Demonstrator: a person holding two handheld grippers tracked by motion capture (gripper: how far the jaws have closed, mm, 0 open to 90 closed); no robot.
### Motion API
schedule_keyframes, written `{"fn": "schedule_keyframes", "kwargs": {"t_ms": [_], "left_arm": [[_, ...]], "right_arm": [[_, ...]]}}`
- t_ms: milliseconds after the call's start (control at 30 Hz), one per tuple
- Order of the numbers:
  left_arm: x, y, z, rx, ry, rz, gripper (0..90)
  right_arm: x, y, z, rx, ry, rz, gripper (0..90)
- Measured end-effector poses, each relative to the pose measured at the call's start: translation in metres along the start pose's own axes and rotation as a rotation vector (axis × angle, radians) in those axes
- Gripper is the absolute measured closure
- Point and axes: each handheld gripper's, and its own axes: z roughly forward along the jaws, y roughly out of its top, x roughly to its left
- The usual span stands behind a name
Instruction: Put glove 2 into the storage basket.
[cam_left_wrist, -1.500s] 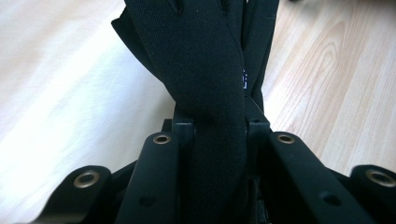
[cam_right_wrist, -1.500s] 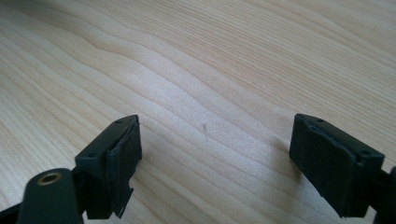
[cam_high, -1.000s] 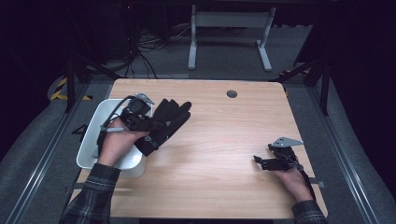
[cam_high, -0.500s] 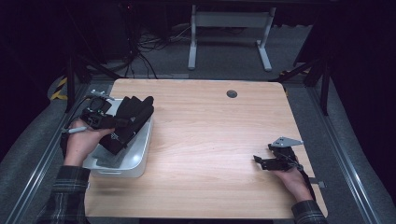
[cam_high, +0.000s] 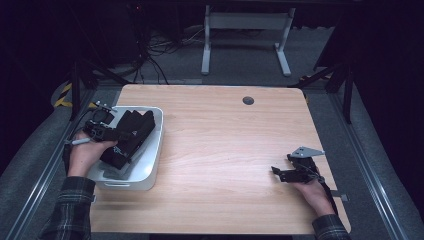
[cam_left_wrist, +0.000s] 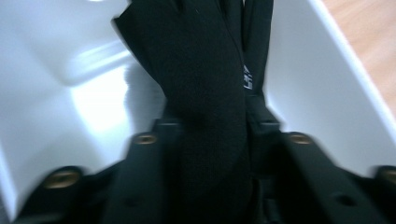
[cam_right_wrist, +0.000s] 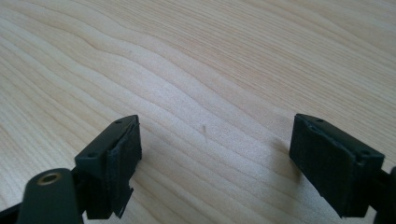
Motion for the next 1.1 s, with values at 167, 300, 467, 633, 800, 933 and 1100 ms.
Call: {"fn": "schedule_keyframes", "kwargs": {"t_ms": [167,300,467,633,800,933,1100], "left_arm": [[-0.005,0.0,-0.003,-0.038,0.032,0.017,26.8],[-0.014,0.001,-0.008,-0.064,0.05,0.043,19.7],[-0.029,0.002,-0.014,-0.132,0.027,0.05,17.1],[-0.049,0.006,-0.016,-0.173,-0.026,0.084,16.4],[-0.075,0.012,-0.012,-0.192,-0.084,0.127,16.4],[-0.099,0.016,-0.003,-0.209,-0.106,0.164,16.4],[-0.123,0.018,0.011,-0.217,-0.148,0.192,16.4]], "right_arm": [[0.0,0.0,0.0,0.0,0.0,0.0,17.3],[0.0,0.0,0.0,0.0,0.001,0.0,17.3],[0.0,0.0,0.0,0.0,0.001,0.0,17.3],[0.0,0.0,0.0,0.0,0.0,0.0,17.3],[0.0,0.0,0.0,0.001,0.001,0.0,17.3],[0.0,0.0,0.0,0.001,0.001,-0.001,17.3],[0.0,0.0,0.0,0.001,0.002,-0.002,17.3]]}}
